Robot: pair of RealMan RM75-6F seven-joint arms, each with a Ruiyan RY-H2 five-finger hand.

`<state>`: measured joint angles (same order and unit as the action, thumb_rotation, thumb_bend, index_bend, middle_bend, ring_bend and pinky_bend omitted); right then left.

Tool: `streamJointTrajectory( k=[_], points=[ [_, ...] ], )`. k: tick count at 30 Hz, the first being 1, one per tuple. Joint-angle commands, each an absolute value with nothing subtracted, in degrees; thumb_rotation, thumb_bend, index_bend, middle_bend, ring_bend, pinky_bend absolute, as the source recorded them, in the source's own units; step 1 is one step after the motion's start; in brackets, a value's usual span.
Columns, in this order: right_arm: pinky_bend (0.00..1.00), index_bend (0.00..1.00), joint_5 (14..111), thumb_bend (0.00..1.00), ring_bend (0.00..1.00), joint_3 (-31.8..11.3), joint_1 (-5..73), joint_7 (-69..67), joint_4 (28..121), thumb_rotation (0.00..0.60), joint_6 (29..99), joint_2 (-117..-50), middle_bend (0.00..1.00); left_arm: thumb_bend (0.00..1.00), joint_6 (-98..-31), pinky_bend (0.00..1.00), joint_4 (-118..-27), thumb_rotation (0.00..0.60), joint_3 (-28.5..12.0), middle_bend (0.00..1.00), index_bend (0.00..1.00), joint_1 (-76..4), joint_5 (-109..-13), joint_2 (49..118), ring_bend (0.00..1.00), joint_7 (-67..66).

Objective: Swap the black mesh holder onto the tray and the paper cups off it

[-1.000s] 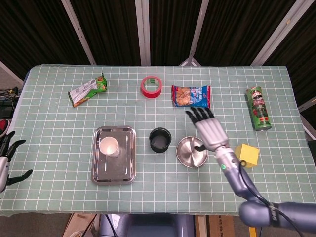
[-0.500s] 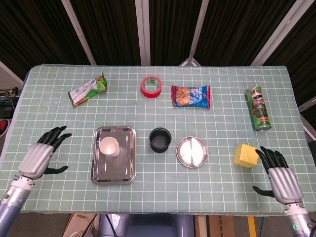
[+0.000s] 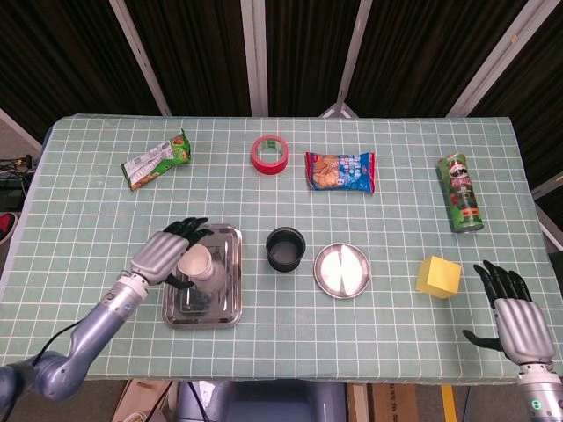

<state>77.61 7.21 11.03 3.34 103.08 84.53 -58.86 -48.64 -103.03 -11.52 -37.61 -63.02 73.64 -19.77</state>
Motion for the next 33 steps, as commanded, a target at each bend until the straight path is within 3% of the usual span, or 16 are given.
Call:
streamJointTrajectory(
  k=[1, 7, 17, 27, 33],
  points=[
    [0.00, 0.00, 77.1, 0.00, 0.00, 6.4, 10.5, 3.8, 103.2, 0.600, 84.4, -58.9, 0.00, 0.02, -47.7, 0.13, -101.3, 0.600, -10.9, 0.00, 0.16, -39.8, -60.5, 76.4, 0.00, -22.0],
    [0.00, 0.00, 77.1, 0.00, 0.00, 4.9, 9.5, 3.0, 103.2, 0.600, 84.6, -58.9, 0.00, 0.08, -48.9, 0.23, -99.8, 0.600, -9.4, 0.12, 0.22, -41.0, -59.9, 78.5, 0.07, -23.9],
    [0.00, 0.00, 76.8, 0.00, 0.00, 2.8, 8.3, 2.8, 103.1, 0.600, 84.1, -59.6, 0.00, 0.10, -51.0, 0.24, -99.4, 0.600, -7.7, 0.14, 0.25, -41.5, -58.5, 78.0, 0.09, -25.7],
    [0.00, 0.00, 77.4, 0.00, 0.00, 1.5, 7.7, 1.7, 102.8, 0.600, 83.1, -60.1, 0.00, 0.35, -52.5, 0.39, -97.1, 0.600, -6.3, 0.41, 0.43, -42.1, -59.3, 79.4, 0.29, -27.1],
    [0.00, 0.00, 78.1, 0.00, 0.00, 1.0, 7.6, -0.7, 101.5, 0.600, 81.8, -60.1, 0.00, 0.39, -53.3, 0.40, -97.8, 0.600, -6.2, 0.46, 0.47, -41.9, -60.3, 78.3, 0.32, -25.8]
  ],
)
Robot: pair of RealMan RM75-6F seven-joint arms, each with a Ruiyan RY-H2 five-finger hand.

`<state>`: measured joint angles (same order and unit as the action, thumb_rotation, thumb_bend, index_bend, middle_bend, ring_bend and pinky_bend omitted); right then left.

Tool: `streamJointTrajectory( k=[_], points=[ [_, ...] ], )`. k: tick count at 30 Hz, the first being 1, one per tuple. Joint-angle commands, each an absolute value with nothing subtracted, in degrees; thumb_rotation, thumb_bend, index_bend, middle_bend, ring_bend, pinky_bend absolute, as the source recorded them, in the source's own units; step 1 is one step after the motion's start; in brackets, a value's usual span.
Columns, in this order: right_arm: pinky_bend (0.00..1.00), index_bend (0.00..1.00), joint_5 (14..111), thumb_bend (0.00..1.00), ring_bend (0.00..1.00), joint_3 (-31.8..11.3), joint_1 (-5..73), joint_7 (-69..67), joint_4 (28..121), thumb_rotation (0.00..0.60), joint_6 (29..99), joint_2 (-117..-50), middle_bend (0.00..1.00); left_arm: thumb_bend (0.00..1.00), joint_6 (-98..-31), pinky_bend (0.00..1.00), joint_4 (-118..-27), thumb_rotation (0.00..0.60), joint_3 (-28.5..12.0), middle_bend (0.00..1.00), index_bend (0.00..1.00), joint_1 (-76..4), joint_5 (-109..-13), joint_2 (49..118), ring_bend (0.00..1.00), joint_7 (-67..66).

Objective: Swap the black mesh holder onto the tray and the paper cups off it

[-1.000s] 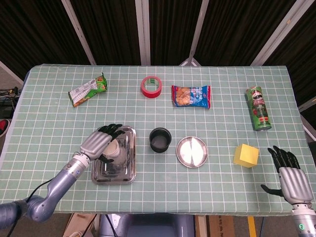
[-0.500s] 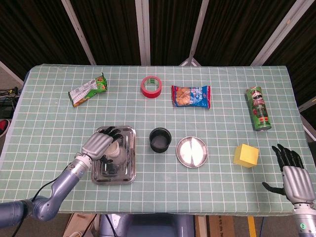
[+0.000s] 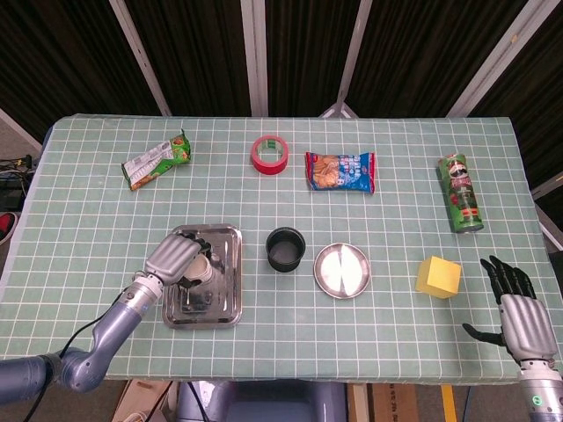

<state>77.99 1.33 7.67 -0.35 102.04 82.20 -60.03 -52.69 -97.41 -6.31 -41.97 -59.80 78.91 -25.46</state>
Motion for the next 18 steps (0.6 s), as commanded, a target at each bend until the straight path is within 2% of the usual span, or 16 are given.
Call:
streamJointTrajectory(
  k=[1, 6, 11, 18],
  points=[
    [0.00, 0.00, 78.2, 0.00, 0.00, 0.9, 7.6, -0.8, 101.4, 0.600, 81.7, -60.1, 0.00, 0.39, -53.7, 0.40, -98.1, 0.600, -6.3, 0.46, 0.47, -41.8, -60.4, 78.0, 0.32, -25.7],
    [0.00, 0.00, 78.3, 0.00, 0.00, 0.5, 7.3, -1.2, 101.4, 0.600, 81.3, -60.1, 0.00, 0.39, -54.9, 0.39, -100.8, 0.600, -7.4, 0.43, 0.47, -41.6, -61.8, 76.8, 0.32, -23.3],
    [0.00, 0.00, 77.7, 0.00, 0.00, -0.2, 6.9, -1.8, 101.3, 0.600, 81.2, -59.7, 0.00, 0.39, -49.7, 0.38, -106.8, 0.600, -9.4, 0.43, 0.47, -44.3, -62.5, 74.7, 0.32, -19.0],
    [0.00, 0.00, 77.4, 0.00, 0.00, -1.0, 6.3, -2.6, 101.0, 0.600, 81.1, -59.3, 0.00, 0.39, -46.3, 0.38, -112.3, 0.600, -10.8, 0.41, 0.47, -52.1, -56.7, 76.9, 0.32, -28.0]
  ],
)
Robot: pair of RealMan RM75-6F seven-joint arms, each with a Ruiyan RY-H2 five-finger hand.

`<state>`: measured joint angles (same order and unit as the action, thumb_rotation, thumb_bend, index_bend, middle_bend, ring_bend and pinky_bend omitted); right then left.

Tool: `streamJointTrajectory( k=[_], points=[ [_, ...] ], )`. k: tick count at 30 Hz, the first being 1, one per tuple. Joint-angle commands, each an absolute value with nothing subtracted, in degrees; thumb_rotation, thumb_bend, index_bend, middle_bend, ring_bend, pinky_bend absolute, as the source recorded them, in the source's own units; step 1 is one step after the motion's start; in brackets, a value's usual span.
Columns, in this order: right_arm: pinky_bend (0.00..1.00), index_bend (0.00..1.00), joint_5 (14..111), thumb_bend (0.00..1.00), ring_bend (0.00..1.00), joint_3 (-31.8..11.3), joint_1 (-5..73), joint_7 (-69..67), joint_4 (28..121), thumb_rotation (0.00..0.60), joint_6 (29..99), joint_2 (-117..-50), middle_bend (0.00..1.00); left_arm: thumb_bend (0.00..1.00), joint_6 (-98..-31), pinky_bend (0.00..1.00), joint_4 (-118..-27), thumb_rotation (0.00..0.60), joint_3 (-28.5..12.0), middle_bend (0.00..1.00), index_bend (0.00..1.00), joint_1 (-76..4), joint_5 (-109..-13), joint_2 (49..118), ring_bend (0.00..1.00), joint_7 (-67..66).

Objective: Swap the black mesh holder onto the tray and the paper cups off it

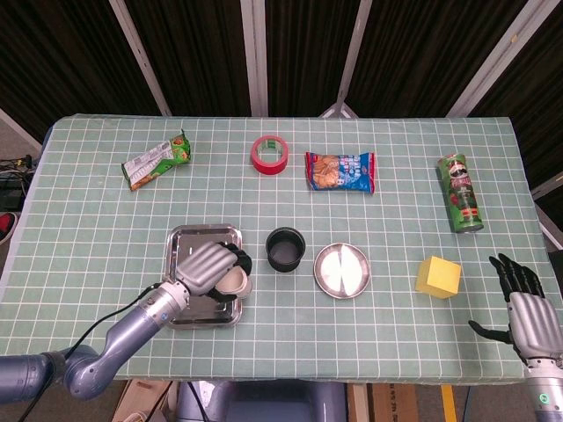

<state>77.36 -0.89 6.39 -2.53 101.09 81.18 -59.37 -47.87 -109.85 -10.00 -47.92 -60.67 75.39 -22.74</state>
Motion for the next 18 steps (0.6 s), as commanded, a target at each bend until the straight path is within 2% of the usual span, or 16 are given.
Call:
streamJointTrajectory(
  k=[1, 12, 14, 18],
  points=[
    [0.00, 0.00, 77.4, 0.00, 0.00, -1.1, 6.2, -2.9, 101.0, 0.600, 81.1, -59.2, 0.00, 0.39, -46.5, 0.38, -112.5, 0.600, -10.8, 0.41, 0.47, -53.6, -54.7, 78.0, 0.32, -30.1],
    [0.00, 0.00, 77.9, 0.00, 0.00, -1.7, 5.5, -6.2, 100.6, 0.600, 80.8, -58.0, 0.00, 0.37, -52.6, 0.38, -105.8, 0.600, -8.9, 0.36, 0.44, -65.0, -36.7, 92.1, 0.31, -44.8],
    [0.00, 0.00, 77.8, 0.00, 0.00, -1.9, 5.3, -6.8, 100.4, 0.600, 80.8, -57.8, 0.00, 0.34, -53.5, 0.37, -104.4, 0.600, -8.4, 0.34, 0.43, -66.0, -35.5, 93.8, 0.29, -46.0],
    [0.00, 0.00, 77.8, 0.00, 0.00, -2.3, 5.1, -7.8, 100.1, 0.600, 80.7, -57.7, 0.00, 0.19, -55.7, 0.35, -103.0, 0.600, -7.6, 0.25, 0.40, -67.2, -34.0, 95.8, 0.21, -48.0]
  ],
)
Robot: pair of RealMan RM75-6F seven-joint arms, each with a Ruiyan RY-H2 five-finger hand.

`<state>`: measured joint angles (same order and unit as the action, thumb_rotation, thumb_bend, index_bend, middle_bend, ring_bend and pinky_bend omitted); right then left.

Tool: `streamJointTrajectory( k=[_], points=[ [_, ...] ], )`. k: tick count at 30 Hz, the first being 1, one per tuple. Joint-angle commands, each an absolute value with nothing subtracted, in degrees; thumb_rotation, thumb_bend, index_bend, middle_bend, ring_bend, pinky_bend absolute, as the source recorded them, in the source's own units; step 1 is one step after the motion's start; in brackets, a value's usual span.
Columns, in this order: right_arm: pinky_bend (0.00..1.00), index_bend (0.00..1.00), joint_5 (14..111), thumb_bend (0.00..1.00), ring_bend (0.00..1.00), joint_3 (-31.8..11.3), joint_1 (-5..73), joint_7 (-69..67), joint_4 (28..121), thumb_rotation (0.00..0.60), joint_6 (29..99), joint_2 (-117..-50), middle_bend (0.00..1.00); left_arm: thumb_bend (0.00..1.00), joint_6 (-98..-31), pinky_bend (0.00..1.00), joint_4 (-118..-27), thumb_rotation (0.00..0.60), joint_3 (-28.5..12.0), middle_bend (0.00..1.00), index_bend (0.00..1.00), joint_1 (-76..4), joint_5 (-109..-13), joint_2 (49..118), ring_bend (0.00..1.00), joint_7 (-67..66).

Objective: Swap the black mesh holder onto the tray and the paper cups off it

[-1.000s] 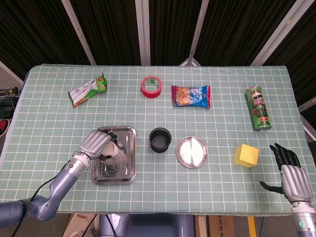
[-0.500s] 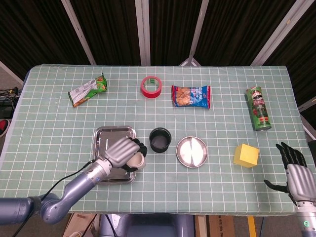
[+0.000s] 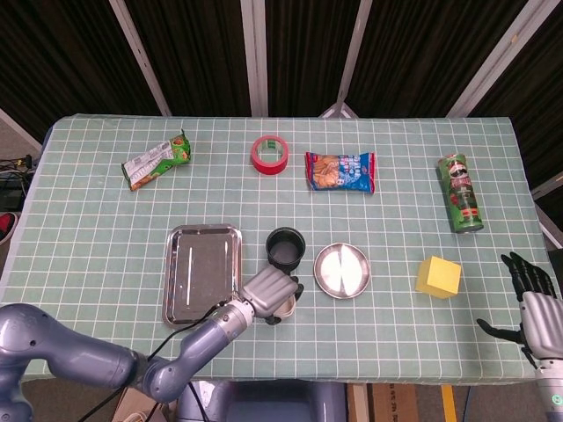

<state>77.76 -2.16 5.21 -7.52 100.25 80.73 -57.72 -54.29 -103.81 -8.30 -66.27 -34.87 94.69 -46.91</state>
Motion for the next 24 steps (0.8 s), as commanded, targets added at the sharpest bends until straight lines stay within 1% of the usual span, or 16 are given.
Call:
streamJointTrajectory(
  k=[1, 3, 5, 12, 20, 23, 24],
  points=[
    [0.00, 0.00, 77.9, 0.00, 0.00, -2.4, 5.0, -7.9, 100.1, 0.600, 80.8, -57.6, 0.00, 0.17, -56.3, 0.34, -103.0, 0.600, -7.5, 0.22, 0.39, -67.4, -34.0, 96.0, 0.19, -48.4],
    [0.00, 0.00, 78.2, 0.00, 0.00, -2.3, 4.9, -7.9, 100.1, 0.600, 80.8, -57.5, 0.00, 0.10, -57.5, 0.34, -103.5, 0.600, -7.3, 0.16, 0.36, -67.5, -34.0, 96.2, 0.14, -49.1],
    [0.00, 0.00, 78.3, 0.00, 0.00, -2.3, 4.8, -7.8, 100.2, 0.600, 80.7, -57.5, 0.00, 0.07, -58.8, 0.33, -104.3, 0.600, -7.1, 0.14, 0.34, -67.6, -34.6, 95.9, 0.11, -49.5],
    [0.00, 0.00, 77.8, 0.00, 0.00, -2.4, 4.7, -6.3, 100.9, 0.600, 80.0, -57.4, 0.00, 0.03, -61.7, 0.33, -108.4, 0.600, -6.5, 0.11, 0.32, -67.3, -37.4, 94.1, 0.09, -50.5],
    [0.00, 0.00, 76.4, 0.00, 0.00, -2.9, 4.4, -4.4, 101.6, 0.600, 79.7, -57.2, 0.00, 0.03, -63.6, 0.33, -112.2, 0.600, -7.0, 0.12, 0.32, -66.8, -39.4, 91.7, 0.09, -50.0],
    [0.00, 0.00, 76.0, 0.00, 0.00, -3.1, 4.3, -4.0, 101.7, 0.600, 79.6, -57.2, 0.00, 0.03, -66.1, 0.33, -111.1, 0.600, -8.4, 0.12, 0.31, -65.6, -44.2, 92.1, 0.09, -47.1],
    [0.00, 0.00, 75.8, 0.00, 0.00, -3.1, 4.3, -3.9, 101.7, 0.600, 79.5, -57.3, 0.00, 0.03, -67.0, 0.31, -110.0, 0.600, -8.5, 0.11, 0.31, -65.0, -46.4, 92.5, 0.09, -46.0]
  ],
)
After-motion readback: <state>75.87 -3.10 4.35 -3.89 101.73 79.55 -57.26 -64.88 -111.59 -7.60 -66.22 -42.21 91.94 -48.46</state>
